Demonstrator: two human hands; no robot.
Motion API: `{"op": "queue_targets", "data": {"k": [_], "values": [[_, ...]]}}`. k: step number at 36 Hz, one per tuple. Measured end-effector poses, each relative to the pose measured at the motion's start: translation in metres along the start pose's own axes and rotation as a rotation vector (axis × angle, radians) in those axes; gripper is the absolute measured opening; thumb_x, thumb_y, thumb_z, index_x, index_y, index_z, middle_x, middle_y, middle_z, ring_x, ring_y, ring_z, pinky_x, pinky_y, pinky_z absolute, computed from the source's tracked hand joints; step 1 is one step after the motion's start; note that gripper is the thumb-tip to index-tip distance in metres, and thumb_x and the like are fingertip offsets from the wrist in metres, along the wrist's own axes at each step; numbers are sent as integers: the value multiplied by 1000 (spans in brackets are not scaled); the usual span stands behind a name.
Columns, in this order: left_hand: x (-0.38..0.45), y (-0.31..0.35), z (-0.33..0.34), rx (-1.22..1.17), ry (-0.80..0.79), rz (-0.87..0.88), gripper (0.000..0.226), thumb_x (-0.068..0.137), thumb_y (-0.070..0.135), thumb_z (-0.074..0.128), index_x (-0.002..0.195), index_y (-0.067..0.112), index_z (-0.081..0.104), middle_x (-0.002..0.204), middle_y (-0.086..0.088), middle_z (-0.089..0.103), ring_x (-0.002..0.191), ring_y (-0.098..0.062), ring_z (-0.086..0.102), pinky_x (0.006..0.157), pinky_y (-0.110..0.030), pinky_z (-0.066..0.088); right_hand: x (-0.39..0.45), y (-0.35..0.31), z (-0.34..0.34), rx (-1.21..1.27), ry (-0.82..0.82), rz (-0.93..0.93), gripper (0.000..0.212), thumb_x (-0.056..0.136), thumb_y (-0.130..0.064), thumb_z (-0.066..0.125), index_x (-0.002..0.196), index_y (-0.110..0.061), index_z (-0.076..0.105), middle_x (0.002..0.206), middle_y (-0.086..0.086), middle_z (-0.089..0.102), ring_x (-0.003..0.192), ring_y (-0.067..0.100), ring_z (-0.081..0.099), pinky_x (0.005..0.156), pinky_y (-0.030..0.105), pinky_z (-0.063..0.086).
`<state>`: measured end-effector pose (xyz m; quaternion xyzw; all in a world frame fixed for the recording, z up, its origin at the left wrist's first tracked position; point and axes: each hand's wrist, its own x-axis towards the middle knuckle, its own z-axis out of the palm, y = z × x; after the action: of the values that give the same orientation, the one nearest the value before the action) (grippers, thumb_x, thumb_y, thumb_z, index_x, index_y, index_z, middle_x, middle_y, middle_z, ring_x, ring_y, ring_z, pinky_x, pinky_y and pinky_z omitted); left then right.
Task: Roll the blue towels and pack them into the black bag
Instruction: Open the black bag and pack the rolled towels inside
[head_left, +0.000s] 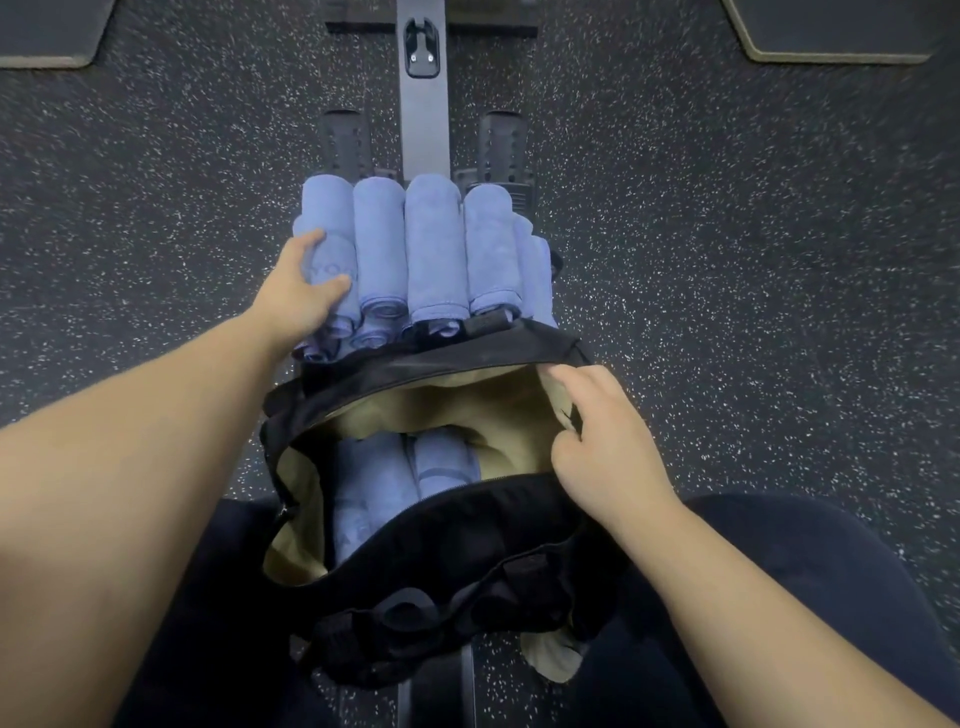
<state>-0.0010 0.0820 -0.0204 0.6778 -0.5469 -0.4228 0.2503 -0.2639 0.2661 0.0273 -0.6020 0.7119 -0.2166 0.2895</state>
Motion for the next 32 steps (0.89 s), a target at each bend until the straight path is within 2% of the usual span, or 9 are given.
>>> {"op": "queue_targets", "data": {"k": [4, 6, 9, 11, 13, 16, 23, 27, 32], "values": [[4, -1, -3, -4, 38, 8, 47, 90, 13, 52, 130, 35, 41, 113, -18, 56, 90, -32, 60, 84, -40, 51, 1, 0, 1, 2, 3, -2, 65, 73, 10, 43, 131, -20, 51, 104, -6, 43, 93, 15, 46, 81, 30, 40], [5, -4, -6, -4, 48, 20, 43, 91, 11, 47, 125, 38, 41, 97, -18, 54, 72, -26, 50, 66, -33, 44, 1, 0, 1, 4, 7, -7, 65, 73, 10, 43, 131, -19, 51, 104, -7, 42, 93, 14, 45, 82, 32, 41], [4, -7, -8, 13, 62, 28, 46, 93, 6, 42, 128, 35, 44, 81, -8, 47, 61, -21, 40, 55, -29, 35, 1, -1, 1, 5, 6, -1, 64, 74, 10, 43, 130, -20, 50, 103, -8, 40, 91, 13, 44, 81, 32, 40], [3, -9, -9, 14, 29, 28, 47, 93, 15, 47, 134, 35, 44, 90, -11, 53, 69, -23, 47, 64, -30, 42, 0, -2, 1, 5, 1, -1, 64, 74, 9, 43, 130, -20, 50, 103, -8, 40, 91, 13, 45, 81, 32, 41], [3, -11, -10, 17, -22, 14, 55, 87, 32, 57, 138, 40, 40, 120, -11, 57, 99, -25, 59, 93, -37, 47, -1, -2, 1, -4, 1, 1, 62, 73, 9, 43, 128, -20, 50, 103, -8, 41, 90, 14, 45, 80, 33, 41], [6, -13, -8, 17, -93, 18, 79, 77, 42, 67, 146, 37, 30, 148, 0, 40, 129, -19, 46, 111, -43, 35, -2, -3, 1, -14, 4, 2, 62, 73, 9, 43, 128, -20, 50, 103, -5, 42, 87, 15, 44, 78, 34, 42], [6, 4, -5, 48, -35, 20, 79, 89, 11, 58, 152, 34, 17, 155, -1, 28, 132, -21, 41, 112, -40, 34, -1, -2, 1, -9, 8, -9, 63, 71, 11, 42, 126, -19, 52, 103, -2, 44, 90, 18, 45, 81, 36, 42], [1, 8, -4, 59, -1, 66, 70, 92, 8, 50, 151, 30, 22, 152, 0, 30, 129, -20, 41, 109, -35, 35, 1, -3, 1, -12, 1, -6, 62, 72, 10, 43, 127, -19, 51, 103, -2, 44, 90, 18, 45, 81, 36, 42], [-11, 8, -6, 43, 36, 99, 60, 93, 11, 46, 145, 35, 29, 129, 3, 42, 114, -21, 48, 103, -37, 40, 0, -4, 0, -30, -5, 14, 49, 73, 9, 43, 117, -11, 50, 104, 1, 45, 87, 22, 46, 79, 38, 43]]}}
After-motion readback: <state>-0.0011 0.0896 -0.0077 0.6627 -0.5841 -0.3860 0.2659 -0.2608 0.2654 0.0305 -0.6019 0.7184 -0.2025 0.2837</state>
